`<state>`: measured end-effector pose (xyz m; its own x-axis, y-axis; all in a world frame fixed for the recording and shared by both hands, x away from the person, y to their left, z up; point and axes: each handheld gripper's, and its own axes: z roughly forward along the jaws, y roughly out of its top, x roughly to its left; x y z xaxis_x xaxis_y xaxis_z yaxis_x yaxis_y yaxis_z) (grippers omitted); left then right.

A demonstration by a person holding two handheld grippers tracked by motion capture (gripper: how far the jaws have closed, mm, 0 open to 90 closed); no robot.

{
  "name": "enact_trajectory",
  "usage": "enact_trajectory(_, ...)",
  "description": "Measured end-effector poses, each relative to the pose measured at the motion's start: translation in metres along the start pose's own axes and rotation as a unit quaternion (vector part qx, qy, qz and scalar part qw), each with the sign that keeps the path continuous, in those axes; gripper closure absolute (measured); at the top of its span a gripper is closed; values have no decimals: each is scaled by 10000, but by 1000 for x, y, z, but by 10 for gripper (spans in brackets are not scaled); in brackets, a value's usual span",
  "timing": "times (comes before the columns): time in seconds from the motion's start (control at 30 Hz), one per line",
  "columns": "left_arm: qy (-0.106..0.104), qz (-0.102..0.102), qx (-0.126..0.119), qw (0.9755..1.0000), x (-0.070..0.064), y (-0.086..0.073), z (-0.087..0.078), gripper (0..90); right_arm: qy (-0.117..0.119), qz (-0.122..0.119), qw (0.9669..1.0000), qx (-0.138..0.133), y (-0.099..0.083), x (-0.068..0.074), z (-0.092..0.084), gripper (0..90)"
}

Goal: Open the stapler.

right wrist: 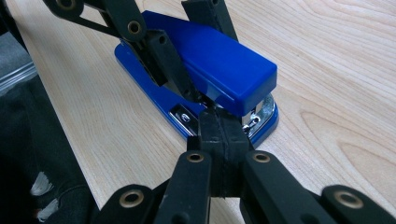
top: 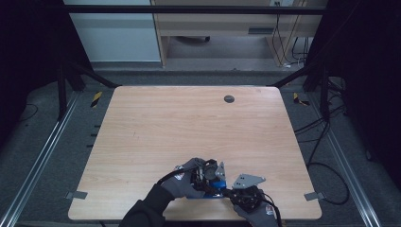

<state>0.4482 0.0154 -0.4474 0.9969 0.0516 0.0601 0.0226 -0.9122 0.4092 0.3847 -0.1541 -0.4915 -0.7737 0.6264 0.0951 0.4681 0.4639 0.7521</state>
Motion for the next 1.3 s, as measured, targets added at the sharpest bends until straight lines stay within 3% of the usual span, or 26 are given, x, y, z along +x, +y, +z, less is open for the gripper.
enact_trajectory(0.33,-1,61,-30,10000,1,-1,-1,660,-19,-27,10000,17,0,1,0,900)
enact_trajectory(0.73,-5,-15,-171,9999,-1,-3,0,661,-4,-18,10000,23,1,1,0,900)
enact_trajectory(1.3,-27,58,-161,9998,0,-4,-2,661,41,7,10000,40,1,0,0,900)
